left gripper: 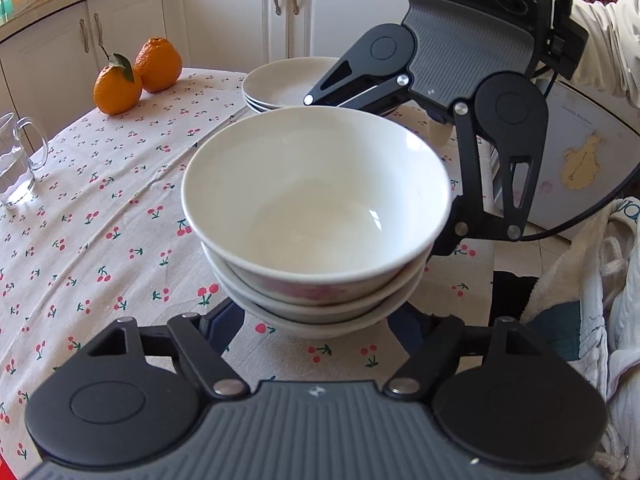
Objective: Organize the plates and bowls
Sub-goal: 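Lift the bowl stack with both grippers and carry it over the plate stack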
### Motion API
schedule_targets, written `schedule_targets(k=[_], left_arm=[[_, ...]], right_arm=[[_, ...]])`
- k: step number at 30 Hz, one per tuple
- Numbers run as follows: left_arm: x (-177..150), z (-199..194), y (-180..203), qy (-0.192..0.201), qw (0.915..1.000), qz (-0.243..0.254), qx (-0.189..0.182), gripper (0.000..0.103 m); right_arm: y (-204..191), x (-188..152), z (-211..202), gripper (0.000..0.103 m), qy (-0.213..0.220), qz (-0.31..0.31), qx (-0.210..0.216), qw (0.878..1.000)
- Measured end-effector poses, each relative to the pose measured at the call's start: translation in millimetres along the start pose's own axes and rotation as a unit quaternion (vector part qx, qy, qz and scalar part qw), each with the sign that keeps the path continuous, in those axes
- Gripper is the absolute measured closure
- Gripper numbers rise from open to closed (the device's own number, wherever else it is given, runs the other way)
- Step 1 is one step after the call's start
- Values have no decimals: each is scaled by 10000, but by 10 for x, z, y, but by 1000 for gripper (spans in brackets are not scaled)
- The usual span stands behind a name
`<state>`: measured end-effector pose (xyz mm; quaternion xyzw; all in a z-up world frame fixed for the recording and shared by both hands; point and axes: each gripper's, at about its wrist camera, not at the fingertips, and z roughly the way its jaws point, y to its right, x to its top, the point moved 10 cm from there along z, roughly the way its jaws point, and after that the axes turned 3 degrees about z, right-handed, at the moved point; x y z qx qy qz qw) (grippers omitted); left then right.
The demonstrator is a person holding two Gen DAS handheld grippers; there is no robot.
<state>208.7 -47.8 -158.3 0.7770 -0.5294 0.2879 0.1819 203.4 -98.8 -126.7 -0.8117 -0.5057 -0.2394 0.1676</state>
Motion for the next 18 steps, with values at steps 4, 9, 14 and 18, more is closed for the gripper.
schedule_targets(k=[4, 9, 14, 18], left_arm=[[4, -1, 9, -11, 10000, 26, 45, 25], [51, -3, 19, -28, 9999, 67, 129, 25], [190, -31, 26, 8, 9998, 118, 182, 25], [371, -30, 14, 64, 9997, 149, 205, 25]], right_arm=[[4, 4, -1, 19, 8, 31, -6, 10000], [19, 7, -9, 19, 0, 46, -18, 10000], [69, 12, -98, 19, 54, 85, -23, 9999], [143, 9, -240, 19, 131, 74, -103, 9998]])
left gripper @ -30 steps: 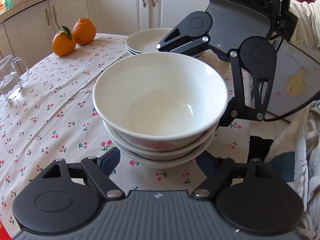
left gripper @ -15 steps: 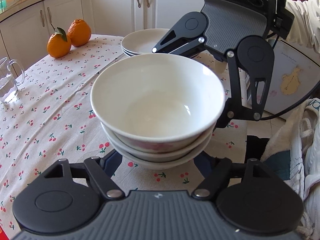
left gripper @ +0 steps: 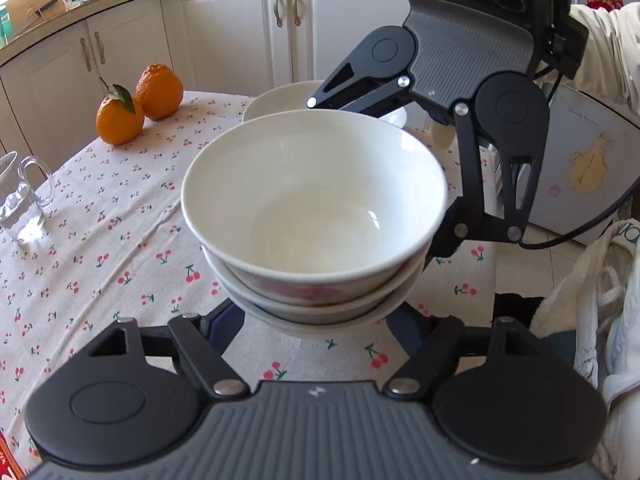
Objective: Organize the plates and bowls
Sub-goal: 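Lift the bowl stack with both grippers and carry it over the plate stack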
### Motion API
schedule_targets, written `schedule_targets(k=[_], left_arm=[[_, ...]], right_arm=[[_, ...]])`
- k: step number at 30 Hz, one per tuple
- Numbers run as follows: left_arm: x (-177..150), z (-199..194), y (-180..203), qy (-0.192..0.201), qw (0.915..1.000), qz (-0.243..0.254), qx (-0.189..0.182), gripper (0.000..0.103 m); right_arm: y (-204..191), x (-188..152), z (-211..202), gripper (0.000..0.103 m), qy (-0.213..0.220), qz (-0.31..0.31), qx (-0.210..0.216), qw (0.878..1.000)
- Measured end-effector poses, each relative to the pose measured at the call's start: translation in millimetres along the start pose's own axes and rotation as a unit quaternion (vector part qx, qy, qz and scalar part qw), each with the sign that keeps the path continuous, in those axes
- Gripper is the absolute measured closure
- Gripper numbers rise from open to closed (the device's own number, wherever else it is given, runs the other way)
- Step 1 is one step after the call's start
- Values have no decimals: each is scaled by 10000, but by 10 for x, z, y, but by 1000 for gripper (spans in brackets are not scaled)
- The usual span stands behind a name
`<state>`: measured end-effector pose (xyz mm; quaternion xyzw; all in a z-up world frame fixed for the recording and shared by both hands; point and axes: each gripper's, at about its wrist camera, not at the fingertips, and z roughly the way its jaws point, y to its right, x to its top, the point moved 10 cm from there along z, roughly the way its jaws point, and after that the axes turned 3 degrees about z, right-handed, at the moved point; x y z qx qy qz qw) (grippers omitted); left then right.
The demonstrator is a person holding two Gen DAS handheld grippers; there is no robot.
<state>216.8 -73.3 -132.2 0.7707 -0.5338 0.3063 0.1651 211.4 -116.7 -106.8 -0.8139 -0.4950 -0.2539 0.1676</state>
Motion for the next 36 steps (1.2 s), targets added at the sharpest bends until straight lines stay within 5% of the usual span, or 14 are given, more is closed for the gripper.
schedule_targets(k=[19, 36], left_arm=[[1170, 696, -46, 307, 9976, 606, -151, 25], [1417, 1265, 14, 191, 9956, 818, -421, 25]], right_arm=[[924, -471, -789, 19, 154, 352, -885, 9953], [1398, -1026, -826, 19, -44, 1024, -1126, 9883]])
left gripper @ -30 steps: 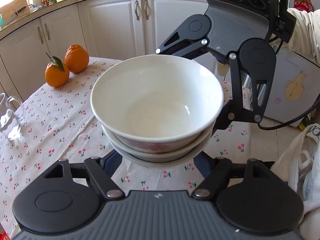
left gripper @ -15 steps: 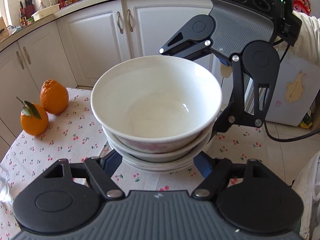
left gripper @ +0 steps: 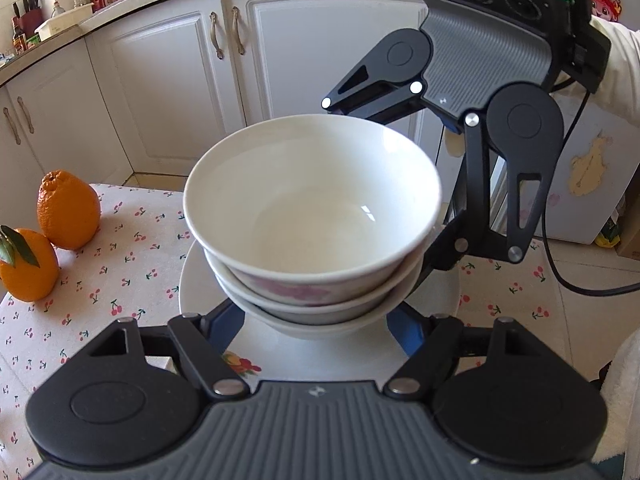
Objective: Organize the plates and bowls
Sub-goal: 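Lift the bowl stack with both grippers and carry it over the plate stack, then lower the bowl stack onto the plate stack with both grippers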
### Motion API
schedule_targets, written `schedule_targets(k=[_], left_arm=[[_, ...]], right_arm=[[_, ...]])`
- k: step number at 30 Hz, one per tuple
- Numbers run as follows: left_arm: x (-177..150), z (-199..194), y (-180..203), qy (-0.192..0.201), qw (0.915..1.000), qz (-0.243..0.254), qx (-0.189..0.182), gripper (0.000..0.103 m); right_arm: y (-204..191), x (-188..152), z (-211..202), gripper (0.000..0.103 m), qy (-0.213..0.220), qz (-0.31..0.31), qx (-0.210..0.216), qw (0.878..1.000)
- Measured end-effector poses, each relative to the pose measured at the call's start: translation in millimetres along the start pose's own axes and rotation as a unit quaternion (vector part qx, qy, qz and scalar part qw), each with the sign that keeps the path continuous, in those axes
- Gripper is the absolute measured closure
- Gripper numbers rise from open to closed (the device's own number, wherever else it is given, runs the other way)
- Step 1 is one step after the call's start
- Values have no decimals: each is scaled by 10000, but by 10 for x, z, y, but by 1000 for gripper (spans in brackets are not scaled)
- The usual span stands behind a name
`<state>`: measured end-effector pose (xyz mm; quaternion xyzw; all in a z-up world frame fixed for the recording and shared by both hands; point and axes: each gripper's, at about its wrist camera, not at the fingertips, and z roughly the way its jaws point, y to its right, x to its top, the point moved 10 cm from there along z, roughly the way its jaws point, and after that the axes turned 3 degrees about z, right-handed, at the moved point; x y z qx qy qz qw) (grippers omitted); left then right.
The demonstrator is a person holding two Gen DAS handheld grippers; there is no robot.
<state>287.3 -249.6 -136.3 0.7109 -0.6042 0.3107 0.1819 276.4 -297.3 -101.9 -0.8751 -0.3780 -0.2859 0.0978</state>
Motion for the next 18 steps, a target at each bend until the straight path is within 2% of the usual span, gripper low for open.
schedule_targets(k=[18], left_arm=[[-3, 62, -62, -6, 9998, -170, -67, 25]], right_arm=[[82, -46, 43, 19, -23, 198, 64, 9998]])
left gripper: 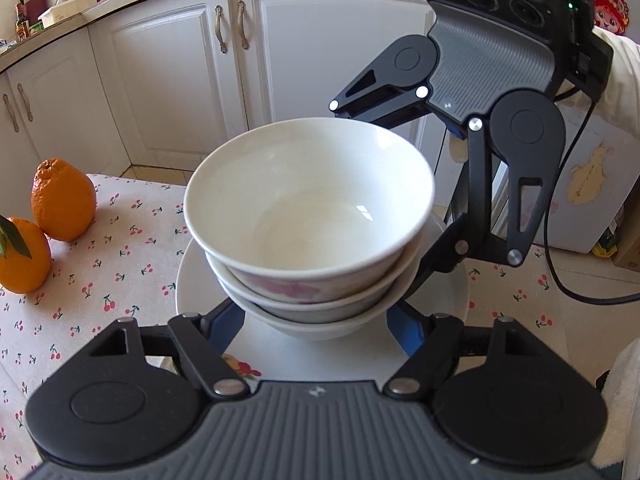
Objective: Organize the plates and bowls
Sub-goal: 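Lower the bowl stack onto the plate stack with both grippers, then open both grippers and pull them back from the stacked dishes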
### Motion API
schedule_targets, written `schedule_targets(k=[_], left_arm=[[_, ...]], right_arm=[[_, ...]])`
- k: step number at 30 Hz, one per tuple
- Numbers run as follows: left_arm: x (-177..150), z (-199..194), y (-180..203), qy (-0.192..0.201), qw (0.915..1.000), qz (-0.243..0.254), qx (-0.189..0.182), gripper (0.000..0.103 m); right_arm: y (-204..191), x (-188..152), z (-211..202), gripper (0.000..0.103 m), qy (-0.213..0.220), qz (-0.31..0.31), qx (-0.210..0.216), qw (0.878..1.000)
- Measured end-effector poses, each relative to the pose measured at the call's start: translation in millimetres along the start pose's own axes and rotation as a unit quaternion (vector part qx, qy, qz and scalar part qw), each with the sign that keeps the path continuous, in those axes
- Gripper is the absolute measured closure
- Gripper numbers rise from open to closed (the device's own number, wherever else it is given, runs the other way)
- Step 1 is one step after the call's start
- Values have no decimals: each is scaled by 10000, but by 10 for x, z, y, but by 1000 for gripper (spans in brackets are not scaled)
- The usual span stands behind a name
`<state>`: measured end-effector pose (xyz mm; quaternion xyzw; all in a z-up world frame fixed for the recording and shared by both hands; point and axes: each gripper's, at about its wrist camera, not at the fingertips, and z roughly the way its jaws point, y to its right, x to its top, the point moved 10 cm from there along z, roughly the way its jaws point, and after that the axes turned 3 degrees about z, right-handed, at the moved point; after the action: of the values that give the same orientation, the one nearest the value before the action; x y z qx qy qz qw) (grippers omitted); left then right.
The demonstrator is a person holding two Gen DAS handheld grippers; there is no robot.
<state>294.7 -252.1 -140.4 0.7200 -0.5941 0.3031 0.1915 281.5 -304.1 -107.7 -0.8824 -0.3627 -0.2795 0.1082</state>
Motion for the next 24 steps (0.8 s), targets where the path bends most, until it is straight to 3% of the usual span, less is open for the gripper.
schedule_targets(k=[5, 7, 8, 10, 11, 16, 19, 22, 24], left_arm=[[-12, -21, 31, 49, 9998, 83, 157, 24], [-9, -66, 48, 129, 9994, 146, 292, 16], [-5, -104, 54, 182, 9990, 160, 377, 11], [-5, -194, 60, 302, 9979, 128, 565, 9], [-13, -240, 62, 346, 9971, 82, 668, 8], [-107, -545, 140, 667, 9870, -388, 1407, 4], [-170, -738, 242, 883, 9725, -863, 1973, 1], [-228, -900, 324, 1006, 9546, -1476, 2384, 0], [-262, -1014, 357, 1084, 9408, -1881, 2603, 0]], right_arm=[[-7, -5, 9, 19, 4, 3, -41, 10000], [-12, -14, 2, 17, 22, 48, -64, 10000], [-22, -17, -11, 15, 46, 85, -69, 9999], [-51, -18, -67, 4, 144, 140, -100, 9997], [-67, -22, -104, 3, 187, 174, -155, 9996], [-93, -161, -304, 0, 243, 783, -978, 9918], [-123, -315, -433, 0, 270, 1520, -1679, 9737], [-199, -452, -583, 0, 406, 2484, -2206, 9423], [-280, -549, -690, 0, 543, 3157, -2451, 9150]])
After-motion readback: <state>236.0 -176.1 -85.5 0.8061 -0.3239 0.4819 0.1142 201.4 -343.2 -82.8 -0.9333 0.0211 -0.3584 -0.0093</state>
